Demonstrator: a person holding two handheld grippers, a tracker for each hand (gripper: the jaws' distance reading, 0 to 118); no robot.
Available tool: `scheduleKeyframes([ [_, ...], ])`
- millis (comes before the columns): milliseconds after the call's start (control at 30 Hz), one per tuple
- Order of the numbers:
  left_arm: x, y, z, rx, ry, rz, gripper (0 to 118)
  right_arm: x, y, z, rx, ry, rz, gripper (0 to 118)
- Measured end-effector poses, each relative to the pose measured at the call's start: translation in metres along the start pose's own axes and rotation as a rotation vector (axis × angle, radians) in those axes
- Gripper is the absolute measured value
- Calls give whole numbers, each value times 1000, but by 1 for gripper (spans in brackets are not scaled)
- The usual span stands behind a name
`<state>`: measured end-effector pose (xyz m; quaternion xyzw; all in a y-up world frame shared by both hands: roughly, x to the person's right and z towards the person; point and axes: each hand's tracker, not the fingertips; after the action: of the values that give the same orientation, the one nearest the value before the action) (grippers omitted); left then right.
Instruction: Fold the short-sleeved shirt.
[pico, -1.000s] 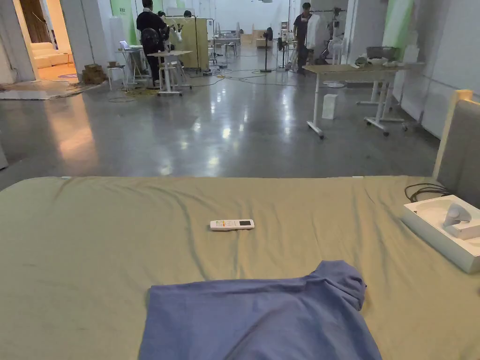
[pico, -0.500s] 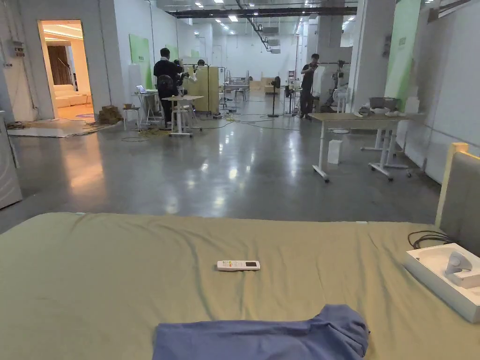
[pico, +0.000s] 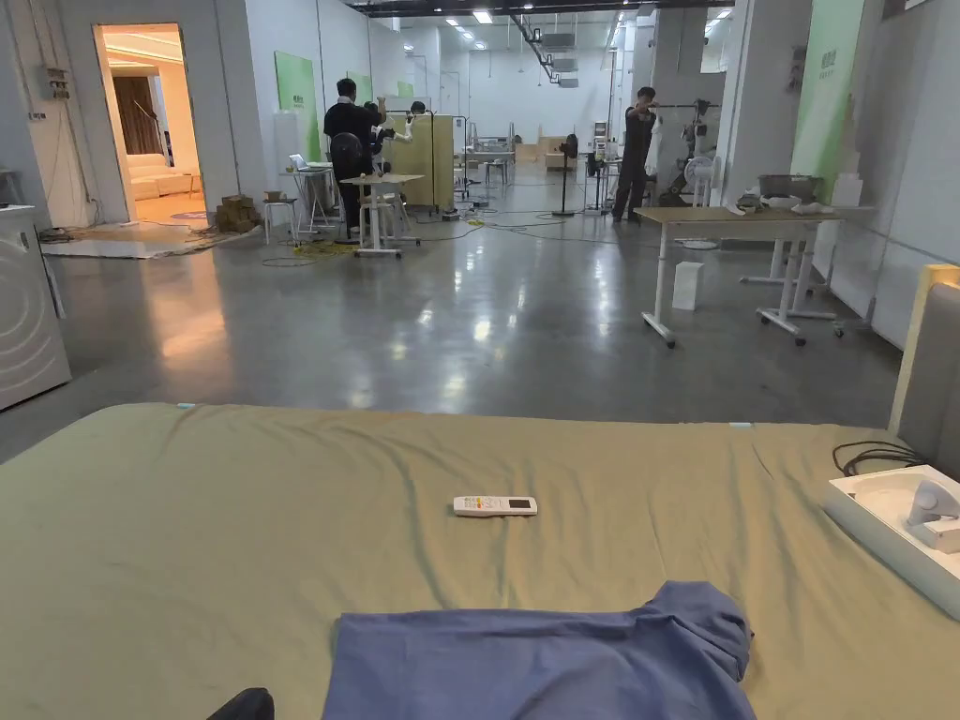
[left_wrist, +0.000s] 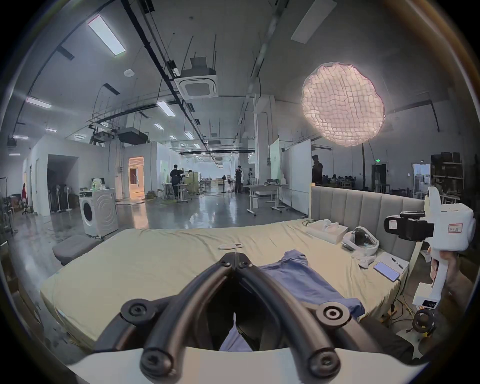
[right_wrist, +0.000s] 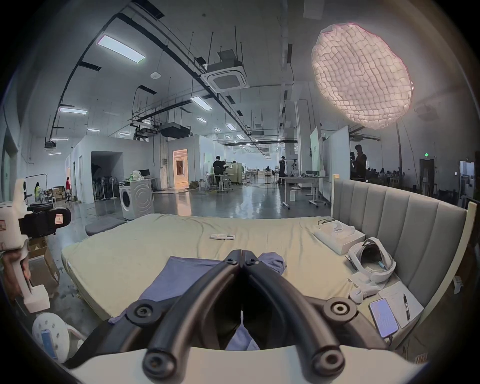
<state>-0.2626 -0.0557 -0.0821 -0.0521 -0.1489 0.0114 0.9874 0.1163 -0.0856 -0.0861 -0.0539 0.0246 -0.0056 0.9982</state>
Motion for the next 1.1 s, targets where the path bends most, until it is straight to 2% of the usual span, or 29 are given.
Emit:
scheduleKeyframes([
  [100, -4, 4, -8, 2, 34, -34, 1, 0, 3, 0, 10, -16, 17, 0],
  [333, -14, -2, -16, -5, 38, -4, 1, 3, 0, -2, -7, -18, 17, 0],
  [567, -40, -44, -33, -195, 45, 20, 2, 14, -12, -4, -37, 29, -81, 0],
  [600, -45, -51, -37, -238, 51, 31, 4, 15, -14, -5, -44, 28, -81, 0],
  [633, -52, -62, -42, -274, 64, 40, 14, 15, -16, -7, -60, 23, -79, 0],
  [667, -59, -73, -46, -305, 68, 50, 14, 17, -20, -10, -77, 16, -74, 0],
  [700, -66, -85, -49, -333, 66, 60, 20, 17, -23, -12, -90, 6, -73, 0],
  [733, -71, -96, -54, -369, 73, 58, 34, 18, -26, -14, -103, 3, -75, 0],
  [767, -76, -108, -60, -415, 109, 53, 54, 19, -29, -17, -124, 6, -82, 0],
  [833, -84, -128, -71, -503, 89, 64, 63, 19, -36, -20, -147, 2, -91, 0],
  [900, -89, -148, -82, -577, 91, 57, 82, 20, -42, -25, -183, 5, -103, 0],
  [1100, -84, -191, -120, -760, -18, 38, 84, 25, -63, -34, -262, 5, -140, 0],
])
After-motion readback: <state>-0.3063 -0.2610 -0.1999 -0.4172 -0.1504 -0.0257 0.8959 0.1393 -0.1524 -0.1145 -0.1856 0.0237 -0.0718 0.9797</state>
